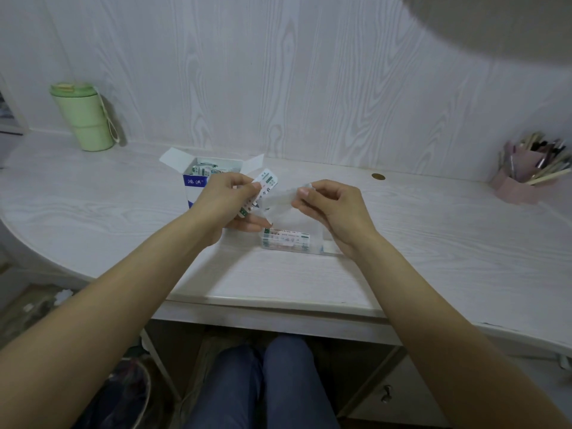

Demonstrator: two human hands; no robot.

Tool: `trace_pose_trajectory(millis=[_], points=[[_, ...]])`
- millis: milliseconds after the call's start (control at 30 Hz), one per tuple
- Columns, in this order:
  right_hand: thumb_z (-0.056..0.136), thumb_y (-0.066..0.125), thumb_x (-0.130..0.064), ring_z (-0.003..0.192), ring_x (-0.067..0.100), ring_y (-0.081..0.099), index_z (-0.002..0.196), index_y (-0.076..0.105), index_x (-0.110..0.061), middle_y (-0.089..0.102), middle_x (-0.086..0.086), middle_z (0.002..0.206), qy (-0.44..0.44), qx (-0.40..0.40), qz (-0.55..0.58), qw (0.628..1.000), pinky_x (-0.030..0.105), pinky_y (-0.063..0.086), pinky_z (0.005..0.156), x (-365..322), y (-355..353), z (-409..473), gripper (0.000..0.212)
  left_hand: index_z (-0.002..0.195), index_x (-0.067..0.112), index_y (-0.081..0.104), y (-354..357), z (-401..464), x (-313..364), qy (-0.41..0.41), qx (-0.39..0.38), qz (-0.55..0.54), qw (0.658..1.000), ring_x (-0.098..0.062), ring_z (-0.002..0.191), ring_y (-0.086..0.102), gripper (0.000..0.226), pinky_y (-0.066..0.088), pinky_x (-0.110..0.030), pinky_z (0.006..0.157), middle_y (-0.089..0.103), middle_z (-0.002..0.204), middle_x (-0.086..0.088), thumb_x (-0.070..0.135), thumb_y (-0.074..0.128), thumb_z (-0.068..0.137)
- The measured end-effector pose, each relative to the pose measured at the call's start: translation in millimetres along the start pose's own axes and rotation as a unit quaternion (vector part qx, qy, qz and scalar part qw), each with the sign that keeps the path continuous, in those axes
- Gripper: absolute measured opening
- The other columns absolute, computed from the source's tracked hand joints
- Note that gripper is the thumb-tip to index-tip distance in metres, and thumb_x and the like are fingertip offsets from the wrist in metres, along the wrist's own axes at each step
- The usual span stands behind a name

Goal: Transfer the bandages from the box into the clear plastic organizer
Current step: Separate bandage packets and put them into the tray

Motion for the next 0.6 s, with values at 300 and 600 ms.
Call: trace_pose_trajectory(millis=[300, 600], points=[[0.084, 0.065, 0.005, 0.072, 0.015, 0.064, 0.08, 0.066, 0.0, 0.065, 0.009, 0.077, 0.029, -0.007, -0.049, 0.998, 0.017, 0.055, 0.072, 10, -2, 4, 0.007, 0.086, 0.007, 0.059, -8, 5, 3, 0.028, 0.035, -0.048, 0.998, -0.014, 0.06, 0.069, 0.015, 0.059, -0.026, 0.059, 0.069, 0.084, -0.01, 0.014, 0.05, 0.097], [0.079, 0.071, -0.001, 0.067, 0.01, 0.061, 0.084, 0.07, -0.018, 0.064, -0.005, 0.081, -0.027, 0.054, -0.291, 0.955, 0.021, 0.052, 0.07, 9, -13, 6, 0.018, 0.083, 0.016, 0.056, -6, 4, 12, 0.089, 0.051, 0.041, 0.994, -0.019, 0.07, 0.068, 0.02, 0.053, -0.031, 0.066, 0.072, 0.086, -0.001, 0.02, 0.045, 0.099]])
Point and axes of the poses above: each hand's wrist, its own z-axis towards the middle knuckle, its own y-axis out of the palm, x = y × z, the point moved 10 cm from there along z, towards the middle knuckle
